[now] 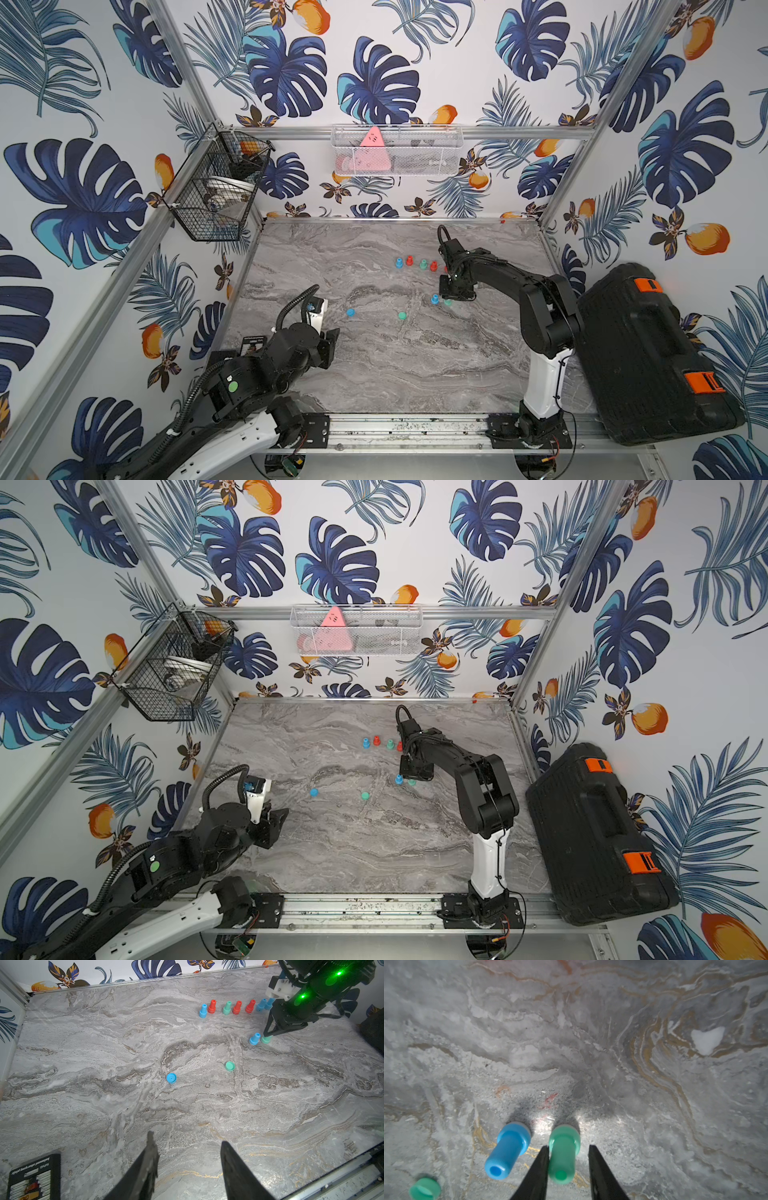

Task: Close the stamp cap
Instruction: Pick up the stamp from the center of the board.

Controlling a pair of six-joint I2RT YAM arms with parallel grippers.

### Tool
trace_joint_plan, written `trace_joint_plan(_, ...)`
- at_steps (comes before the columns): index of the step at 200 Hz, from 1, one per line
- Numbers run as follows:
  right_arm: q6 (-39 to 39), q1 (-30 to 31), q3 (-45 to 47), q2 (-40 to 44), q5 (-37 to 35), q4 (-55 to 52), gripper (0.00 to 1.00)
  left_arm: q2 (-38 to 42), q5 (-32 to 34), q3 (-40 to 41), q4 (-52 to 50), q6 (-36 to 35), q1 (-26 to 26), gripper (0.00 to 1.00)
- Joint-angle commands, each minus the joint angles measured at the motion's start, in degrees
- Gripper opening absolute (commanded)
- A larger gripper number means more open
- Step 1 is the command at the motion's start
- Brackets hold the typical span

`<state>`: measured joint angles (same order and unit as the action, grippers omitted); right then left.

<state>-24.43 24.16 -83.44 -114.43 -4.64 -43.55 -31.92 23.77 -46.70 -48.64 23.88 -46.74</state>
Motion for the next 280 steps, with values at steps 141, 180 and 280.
trace_joint_plan(141,0.17,4.59,-2.85,2.81,-5.87,-4.99,0.16,0.24,0.67,0.16,0.96,-0.69,-0.02,0.53)
trace_joint_plan(180,-0.27,6.82,-3.81,5.5,-6.61,-6.76,0.17,0.21,0.66,0.12,0.99,-0.77,-0.06,0.53)
trace_joint_plan(280,-2.18,15.79,-9.37,0.74,-3.52,-6.99,0.18,0.62,0.7,0.19,0.92,-0.75,-0.02,0.53)
